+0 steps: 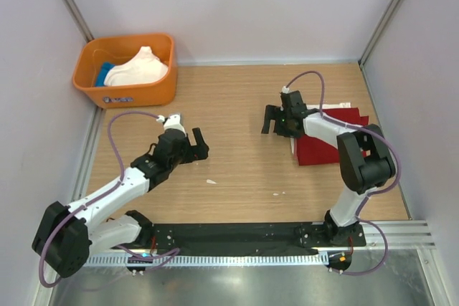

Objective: Fold and stack the t-shirts

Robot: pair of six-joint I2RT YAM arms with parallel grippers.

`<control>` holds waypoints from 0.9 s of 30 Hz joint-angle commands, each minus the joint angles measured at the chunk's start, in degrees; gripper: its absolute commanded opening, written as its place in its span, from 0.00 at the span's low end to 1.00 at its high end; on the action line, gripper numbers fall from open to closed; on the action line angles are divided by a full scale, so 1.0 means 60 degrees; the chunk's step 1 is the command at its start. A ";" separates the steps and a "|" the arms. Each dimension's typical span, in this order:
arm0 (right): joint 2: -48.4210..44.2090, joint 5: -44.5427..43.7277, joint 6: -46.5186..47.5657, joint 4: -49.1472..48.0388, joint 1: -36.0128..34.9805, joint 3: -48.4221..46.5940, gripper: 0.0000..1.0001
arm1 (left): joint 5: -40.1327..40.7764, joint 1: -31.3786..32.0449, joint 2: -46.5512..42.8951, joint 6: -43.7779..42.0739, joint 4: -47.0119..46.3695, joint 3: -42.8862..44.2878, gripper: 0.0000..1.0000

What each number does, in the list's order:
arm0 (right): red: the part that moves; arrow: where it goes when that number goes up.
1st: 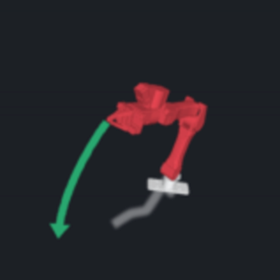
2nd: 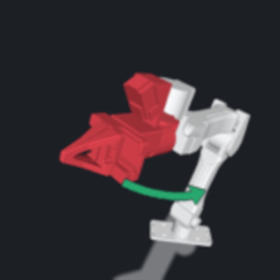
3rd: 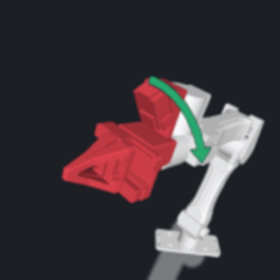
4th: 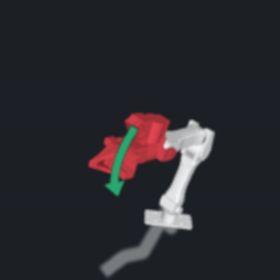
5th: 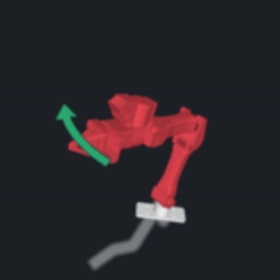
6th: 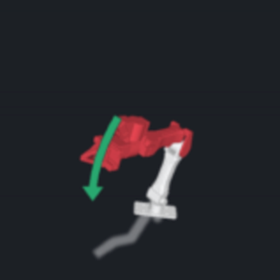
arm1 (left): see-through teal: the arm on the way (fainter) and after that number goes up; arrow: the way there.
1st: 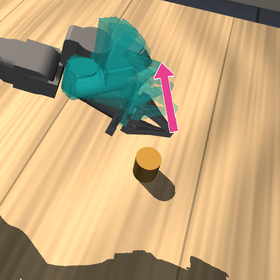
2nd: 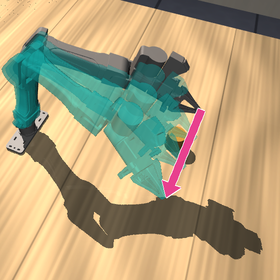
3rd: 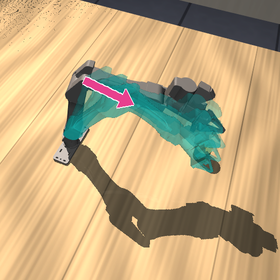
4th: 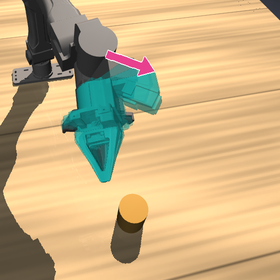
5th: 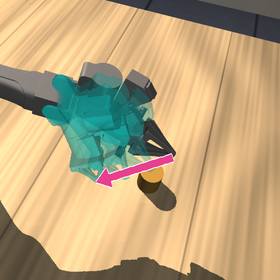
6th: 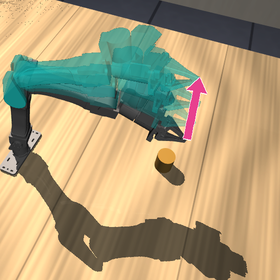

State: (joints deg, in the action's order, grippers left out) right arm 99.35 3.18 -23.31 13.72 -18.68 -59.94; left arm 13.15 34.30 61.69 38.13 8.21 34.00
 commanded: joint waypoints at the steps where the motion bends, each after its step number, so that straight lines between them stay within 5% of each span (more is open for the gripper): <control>1: 0.0271 -0.1405 -0.0041 -0.0119 -0.0315 -0.0644 1.00 | 0.0328 -0.0136 -0.0409 0.0046 -0.0533 -0.0056 1.00; 6: 0.1019 -0.3572 0.0150 0.1009 -0.0301 -0.1171 1.00 | 0.0782 -0.0282 -0.0613 0.0017 -0.0313 -0.0246 1.00; 13: 0.0450 -0.3402 0.0003 0.0864 0.0476 -0.0616 1.00 | 0.0401 -0.0576 -0.0658 -0.0129 -0.0006 0.0002 1.00; 27: -0.7004 -0.1939 -0.0158 -0.1244 -0.0930 0.4289 1.00 | 0.0036 -0.0576 -0.2429 -0.0993 0.0112 -0.0773 1.00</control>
State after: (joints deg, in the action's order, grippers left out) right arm 61.78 -11.79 -23.09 10.04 -24.58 -40.53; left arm 13.98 31.09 48.99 34.26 9.72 31.20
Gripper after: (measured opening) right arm 0.996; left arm 0.996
